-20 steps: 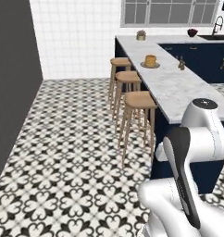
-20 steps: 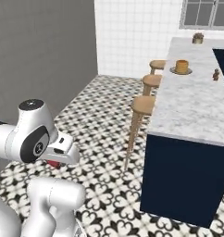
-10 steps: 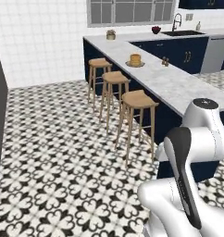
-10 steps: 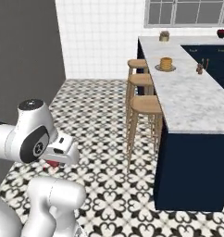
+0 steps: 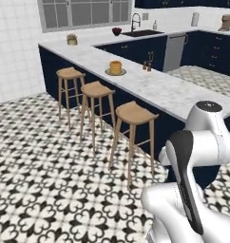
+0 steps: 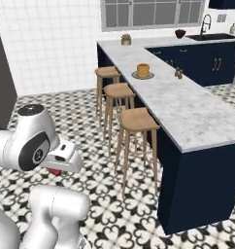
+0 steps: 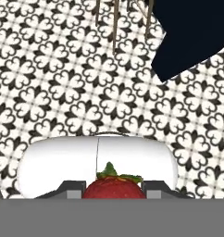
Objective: Take the strawberry from the fridge and place it on top of the pancake, located on the dining counter.
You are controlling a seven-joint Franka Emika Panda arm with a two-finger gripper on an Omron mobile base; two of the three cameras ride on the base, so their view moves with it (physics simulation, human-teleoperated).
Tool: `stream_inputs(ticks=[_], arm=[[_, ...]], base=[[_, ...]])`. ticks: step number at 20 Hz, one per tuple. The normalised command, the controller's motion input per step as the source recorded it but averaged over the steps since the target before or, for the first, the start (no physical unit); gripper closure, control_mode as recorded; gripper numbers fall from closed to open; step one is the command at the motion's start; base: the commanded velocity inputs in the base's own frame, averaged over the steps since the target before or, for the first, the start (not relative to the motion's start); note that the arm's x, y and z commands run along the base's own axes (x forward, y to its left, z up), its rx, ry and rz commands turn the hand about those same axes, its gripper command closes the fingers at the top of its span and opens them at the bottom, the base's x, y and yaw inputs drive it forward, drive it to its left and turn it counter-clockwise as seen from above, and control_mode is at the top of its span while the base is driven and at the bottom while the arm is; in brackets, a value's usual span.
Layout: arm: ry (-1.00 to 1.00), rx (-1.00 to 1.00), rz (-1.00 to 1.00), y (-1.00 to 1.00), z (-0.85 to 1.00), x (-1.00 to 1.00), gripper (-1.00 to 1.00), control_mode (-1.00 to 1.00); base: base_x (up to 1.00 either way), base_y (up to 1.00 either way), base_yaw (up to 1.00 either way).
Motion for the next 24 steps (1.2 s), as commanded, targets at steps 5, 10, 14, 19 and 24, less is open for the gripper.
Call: stream_inputs(ticks=[5,10,14,19,24], arm=[[0.00,0.00,0.00,0.00,0.00,0.00,1.00,1.00],[0.00,0.00,0.00,0.00,0.00,0.00,1.00,1.00],[0.00,0.00,0.00,0.00,0.00,0.00,1.00,1.00],[0.00,0.00,0.00,0.00,0.00,0.00,1.00,1.00],[0.00,0.00,0.00,0.00,0.00,0.00,1.00,1.00]], base=[[0.92,0.70,-0.37],[0.73,0.99,-0.55],[0.47,1.00,-0.56],[0.08,1.00,-0.57],[0.01,1.00,-0.46]])
